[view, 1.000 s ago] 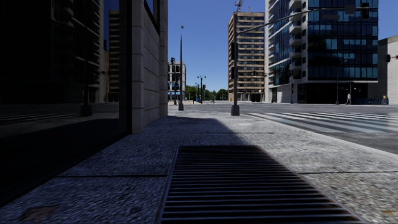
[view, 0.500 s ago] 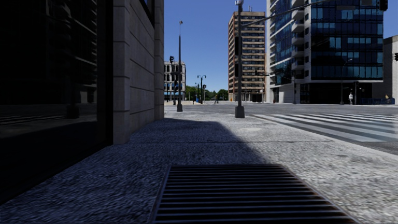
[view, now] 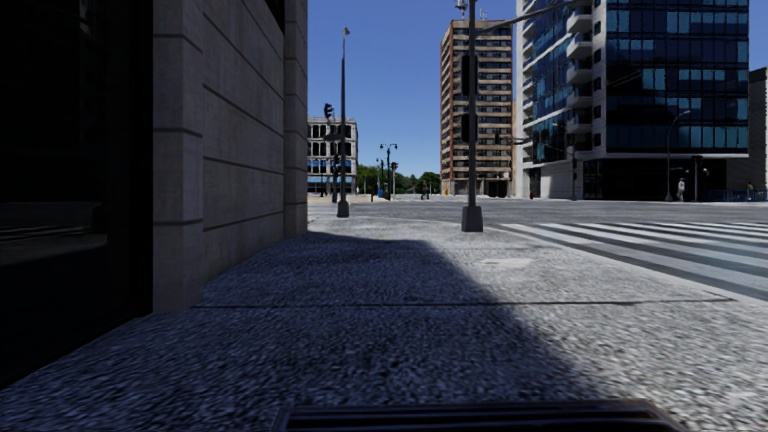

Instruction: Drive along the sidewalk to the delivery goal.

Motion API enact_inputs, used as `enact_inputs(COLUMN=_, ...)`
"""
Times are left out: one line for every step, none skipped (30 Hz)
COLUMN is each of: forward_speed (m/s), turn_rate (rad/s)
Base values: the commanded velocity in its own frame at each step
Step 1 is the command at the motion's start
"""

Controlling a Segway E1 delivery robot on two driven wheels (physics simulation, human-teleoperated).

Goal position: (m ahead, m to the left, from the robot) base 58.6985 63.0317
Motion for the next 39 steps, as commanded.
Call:
enact_inputs(forward_speed=2.0, turn_rate=0.0)
enact_inputs(forward_speed=2.0, turn_rate=0.0)
enact_inputs(forward_speed=2.0, turn_rate=0.0)
enact_inputs(forward_speed=2.0, turn_rate=0.0)
enact_inputs(forward_speed=2.0, turn_rate=0.0)
enact_inputs(forward_speed=2.0, turn_rate=0.0)
enact_inputs(forward_speed=2.0, turn_rate=0.0)
enact_inputs(forward_speed=2.0, turn_rate=0.0)
enact_inputs(forward_speed=2.0, turn_rate=0.0)
enact_inputs(forward_speed=2.0, turn_rate=0.0)
enact_inputs(forward_speed=2.0, turn_rate=0.0)
enact_inputs(forward_speed=2.0, turn_rate=0.0)
enact_inputs(forward_speed=2.0, turn_rate=0.0)
enact_inputs(forward_speed=2.0, turn_rate=0.0)
enact_inputs(forward_speed=2.0, turn_rate=0.0)
enact_inputs(forward_speed=2.0, turn_rate=0.0)
enact_inputs(forward_speed=2.0, turn_rate=0.0)
enact_inputs(forward_speed=2.0, turn_rate=0.0)
enact_inputs(forward_speed=2.0, turn_rate=0.0)
enact_inputs(forward_speed=2.0, turn_rate=0.0)
enact_inputs(forward_speed=2.0, turn_rate=0.0)
enact_inputs(forward_speed=2.0, turn_rate=0.0)
enact_inputs(forward_speed=2.0, turn_rate=0.0)
enact_inputs(forward_speed=2.0, turn_rate=0.0)
enact_inputs(forward_speed=2.0, turn_rate=0.0)
enact_inputs(forward_speed=2.0, turn_rate=0.0)
enact_inputs(forward_speed=2.0, turn_rate=0.0)
enact_inputs(forward_speed=2.0, turn_rate=0.0)
enact_inputs(forward_speed=2.0, turn_rate=0.0)
enact_inputs(forward_speed=2.0, turn_rate=0.0)
enact_inputs(forward_speed=2.0, turn_rate=0.0)
enact_inputs(forward_speed=2.0, turn_rate=0.0)
enact_inputs(forward_speed=2.0, turn_rate=0.0)
enact_inputs(forward_speed=2.0, turn_rate=0.0)
enact_inputs(forward_speed=2.0, turn_rate=0.0)
enact_inputs(forward_speed=2.0, turn_rate=0.0)
enact_inputs(forward_speed=2.0, turn_rate=0.0)
enact_inputs(forward_speed=2.0, turn_rate=0.0)
enact_inputs(forward_speed=2.0, turn_rate=0.0)
